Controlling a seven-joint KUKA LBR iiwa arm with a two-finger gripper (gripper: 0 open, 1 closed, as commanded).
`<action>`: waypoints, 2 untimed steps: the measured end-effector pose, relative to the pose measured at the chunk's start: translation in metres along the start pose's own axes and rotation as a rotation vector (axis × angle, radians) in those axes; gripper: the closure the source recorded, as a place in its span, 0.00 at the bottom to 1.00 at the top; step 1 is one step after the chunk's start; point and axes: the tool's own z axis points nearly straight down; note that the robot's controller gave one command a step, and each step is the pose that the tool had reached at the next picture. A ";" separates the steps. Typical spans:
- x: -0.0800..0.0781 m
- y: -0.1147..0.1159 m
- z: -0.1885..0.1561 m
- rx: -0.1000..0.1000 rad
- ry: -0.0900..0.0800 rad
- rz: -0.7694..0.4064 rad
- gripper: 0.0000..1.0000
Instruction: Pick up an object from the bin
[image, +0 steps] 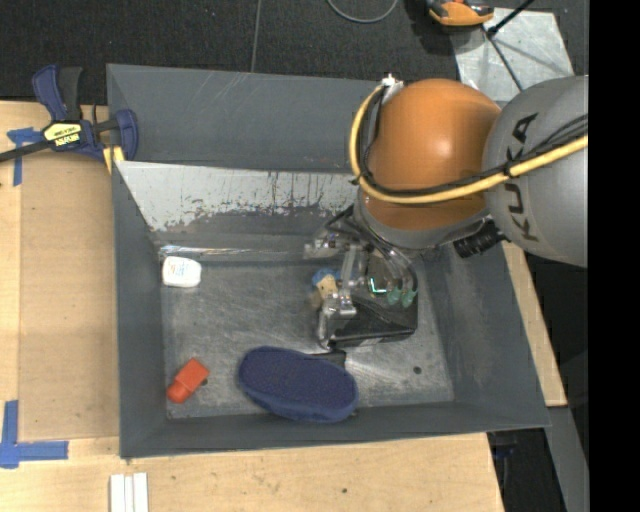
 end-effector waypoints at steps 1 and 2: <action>0.036 0.015 0.149 -0.003 -0.028 0.000 0.00; 0.027 0.014 0.135 -0.001 -0.009 0.251 0.00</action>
Offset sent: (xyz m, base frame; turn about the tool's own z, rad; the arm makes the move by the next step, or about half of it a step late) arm -0.0468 0.0160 -0.1665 -0.0011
